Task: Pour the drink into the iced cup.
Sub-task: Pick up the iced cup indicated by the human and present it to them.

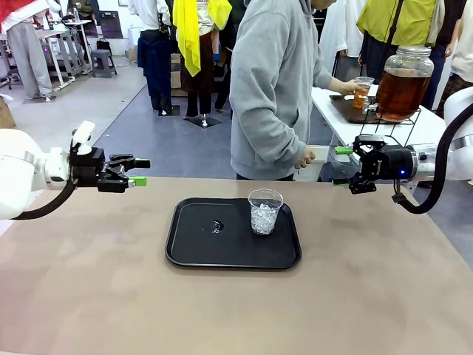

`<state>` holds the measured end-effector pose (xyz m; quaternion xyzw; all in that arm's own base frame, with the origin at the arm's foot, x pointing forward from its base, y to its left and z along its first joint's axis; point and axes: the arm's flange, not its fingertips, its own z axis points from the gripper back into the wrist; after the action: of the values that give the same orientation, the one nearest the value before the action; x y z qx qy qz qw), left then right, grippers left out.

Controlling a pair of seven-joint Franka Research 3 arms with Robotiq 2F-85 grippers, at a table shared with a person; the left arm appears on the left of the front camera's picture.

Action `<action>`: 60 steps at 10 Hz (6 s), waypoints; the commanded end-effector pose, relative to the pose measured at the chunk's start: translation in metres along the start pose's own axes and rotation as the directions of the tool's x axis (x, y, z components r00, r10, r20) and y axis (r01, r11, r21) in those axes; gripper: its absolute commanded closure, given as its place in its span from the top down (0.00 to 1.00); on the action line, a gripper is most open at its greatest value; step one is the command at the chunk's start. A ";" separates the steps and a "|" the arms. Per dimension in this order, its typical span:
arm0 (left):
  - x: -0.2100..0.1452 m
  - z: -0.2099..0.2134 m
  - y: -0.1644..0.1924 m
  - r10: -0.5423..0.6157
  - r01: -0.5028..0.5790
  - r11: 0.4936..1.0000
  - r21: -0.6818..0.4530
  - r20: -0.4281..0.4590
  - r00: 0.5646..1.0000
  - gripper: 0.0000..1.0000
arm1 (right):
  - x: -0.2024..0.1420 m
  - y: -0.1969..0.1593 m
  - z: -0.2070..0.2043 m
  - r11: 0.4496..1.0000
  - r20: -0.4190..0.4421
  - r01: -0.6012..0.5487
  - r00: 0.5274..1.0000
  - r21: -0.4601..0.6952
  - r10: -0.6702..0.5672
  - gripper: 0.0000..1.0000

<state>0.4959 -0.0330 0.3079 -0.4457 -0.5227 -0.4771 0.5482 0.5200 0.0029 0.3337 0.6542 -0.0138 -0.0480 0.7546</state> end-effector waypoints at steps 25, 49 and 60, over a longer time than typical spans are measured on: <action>0.002 -0.002 0.001 -0.002 0.002 1.000 0.008 0.005 1.000 1.00 | 0.000 0.001 0.000 1.000 0.001 -0.003 1.000 0.002 0.003 1.00; 0.002 -0.002 0.001 -0.002 0.002 1.000 0.008 0.005 1.000 1.00 | -0.005 0.008 -0.005 0.982 -0.024 -0.187 0.982 0.034 0.188 1.00; 0.002 -0.002 0.001 -0.002 0.002 1.000 0.008 0.005 1.000 1.00 | -0.015 0.037 -0.026 0.673 -0.029 -0.726 0.677 0.141 0.736 1.00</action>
<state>0.4963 -0.0330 0.3075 -0.4458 -0.5226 -0.4770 0.5484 0.5085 0.0316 0.3664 0.6345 -0.2435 0.2687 0.6826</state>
